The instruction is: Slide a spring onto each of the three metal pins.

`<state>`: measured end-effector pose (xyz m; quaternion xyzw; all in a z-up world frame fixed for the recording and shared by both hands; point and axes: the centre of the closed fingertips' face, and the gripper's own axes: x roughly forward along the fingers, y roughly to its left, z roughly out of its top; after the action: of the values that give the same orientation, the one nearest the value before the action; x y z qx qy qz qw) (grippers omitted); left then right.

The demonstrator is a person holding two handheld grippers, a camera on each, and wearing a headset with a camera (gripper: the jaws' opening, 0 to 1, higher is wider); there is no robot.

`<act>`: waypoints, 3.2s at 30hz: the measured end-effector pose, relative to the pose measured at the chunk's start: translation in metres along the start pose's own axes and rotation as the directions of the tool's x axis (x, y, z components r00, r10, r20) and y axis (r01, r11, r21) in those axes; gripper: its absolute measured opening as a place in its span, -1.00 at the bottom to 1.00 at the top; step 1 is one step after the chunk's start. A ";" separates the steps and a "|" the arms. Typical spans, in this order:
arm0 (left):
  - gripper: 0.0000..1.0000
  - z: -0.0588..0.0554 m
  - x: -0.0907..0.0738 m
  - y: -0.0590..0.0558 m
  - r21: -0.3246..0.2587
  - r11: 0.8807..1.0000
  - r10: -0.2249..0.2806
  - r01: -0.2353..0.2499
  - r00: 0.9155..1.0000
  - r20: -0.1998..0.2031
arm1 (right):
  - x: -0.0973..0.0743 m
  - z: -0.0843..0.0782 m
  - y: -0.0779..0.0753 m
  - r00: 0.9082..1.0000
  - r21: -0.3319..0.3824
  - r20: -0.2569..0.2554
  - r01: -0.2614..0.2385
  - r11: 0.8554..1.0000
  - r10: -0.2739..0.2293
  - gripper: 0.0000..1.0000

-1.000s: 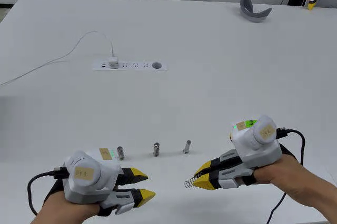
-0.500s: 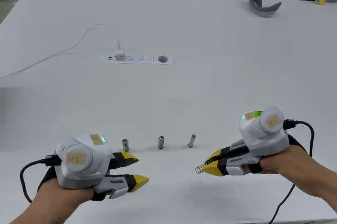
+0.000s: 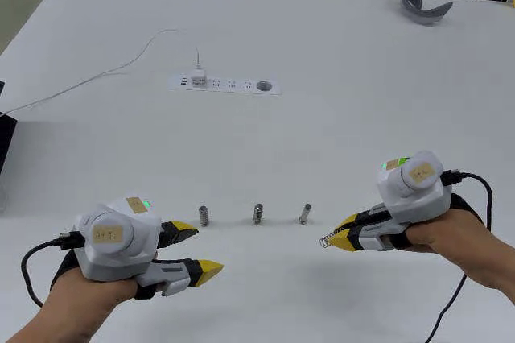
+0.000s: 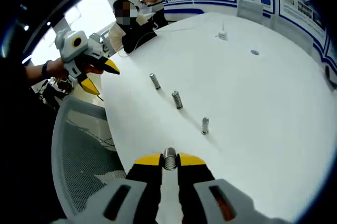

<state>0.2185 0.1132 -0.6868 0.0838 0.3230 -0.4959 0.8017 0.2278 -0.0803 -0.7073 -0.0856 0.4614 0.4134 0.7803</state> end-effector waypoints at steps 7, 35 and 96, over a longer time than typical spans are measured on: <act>0.03 -0.004 -0.008 0.010 -0.032 0.999 0.041 -0.041 0.999 0.002 | 0.002 0.003 -0.010 1.000 0.002 -0.007 0.017 1.000 -0.017 -0.76; 0.38 -0.037 -0.033 0.042 -0.147 0.975 0.166 -0.169 0.986 -0.029 | 0.021 0.026 -0.050 0.994 -0.076 -0.054 0.094 0.993 -0.098 -0.75; 0.38 -0.046 -0.048 0.046 -0.207 0.957 0.200 -0.203 0.979 -0.031 | 0.091 0.018 -0.055 0.976 -0.264 -0.194 0.044 0.964 -0.098 -0.75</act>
<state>0.2232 0.1931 -0.7024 0.0340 0.3671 -0.3746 0.8508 0.3008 -0.0552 -0.7826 -0.2452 0.4784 0.4304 0.7251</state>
